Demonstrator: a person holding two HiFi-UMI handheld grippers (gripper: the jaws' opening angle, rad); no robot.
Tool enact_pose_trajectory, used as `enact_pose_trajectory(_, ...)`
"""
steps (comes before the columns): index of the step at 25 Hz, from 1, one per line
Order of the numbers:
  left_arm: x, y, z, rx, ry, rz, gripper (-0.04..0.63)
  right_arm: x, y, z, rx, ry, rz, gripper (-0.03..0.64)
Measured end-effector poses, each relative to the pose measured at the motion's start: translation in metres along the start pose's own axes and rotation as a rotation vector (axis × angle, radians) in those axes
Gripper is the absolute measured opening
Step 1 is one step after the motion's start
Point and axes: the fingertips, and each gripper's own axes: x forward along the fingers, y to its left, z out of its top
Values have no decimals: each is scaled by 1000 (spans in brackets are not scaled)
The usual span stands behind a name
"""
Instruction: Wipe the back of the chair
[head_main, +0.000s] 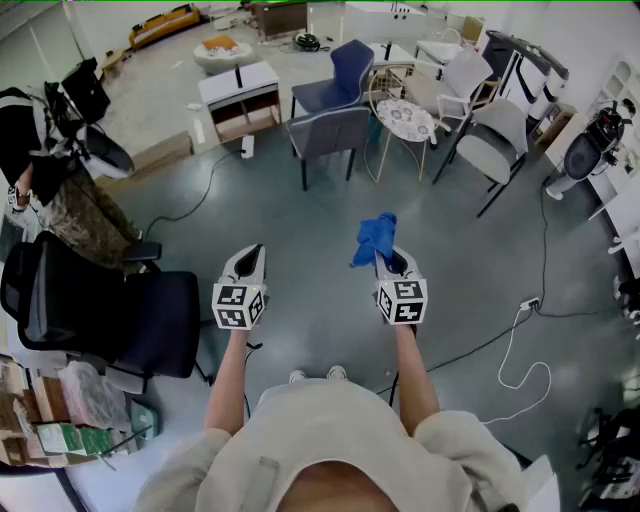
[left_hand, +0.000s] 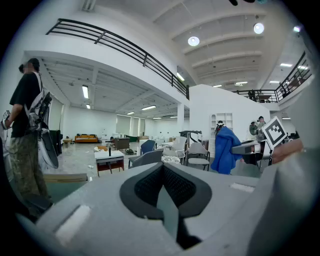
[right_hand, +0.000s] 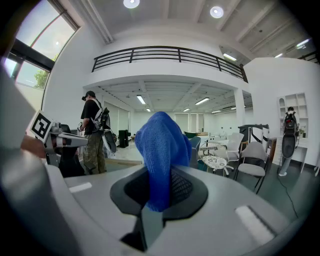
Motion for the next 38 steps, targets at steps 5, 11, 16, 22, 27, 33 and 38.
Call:
enact_pose_trajectory(5,3,-3,0,4,1,-4,5,0,-2,-2,3,-1,-1,43)
enact_pose_trajectory(11,4,-12,0,6,5,-2,4,-5,-6,-2,4,-12,14,43)
enact_pose_trajectory(16,6,-20,0,8,8,6,3,-8,-10,-5,-2,-8,29,43)
enact_pose_trajectory(22,11,-38,0,1,12,25,5,-11,-28,-8,-2,-3,45,43)
enact_pose_trajectory(27,14,-48,-8,-4,19,35,5,-9,-36,-12,-5,-9,62,44)
enact_pose_trajectory(33,20,-54,-15,-12,28,49,5,-3,-40,-17,-8,-20,77,46)
enact_pose_trajectory(38,30,-50,-15,-15,32,58,5,12,-44,-16,-15,-19,83,46)
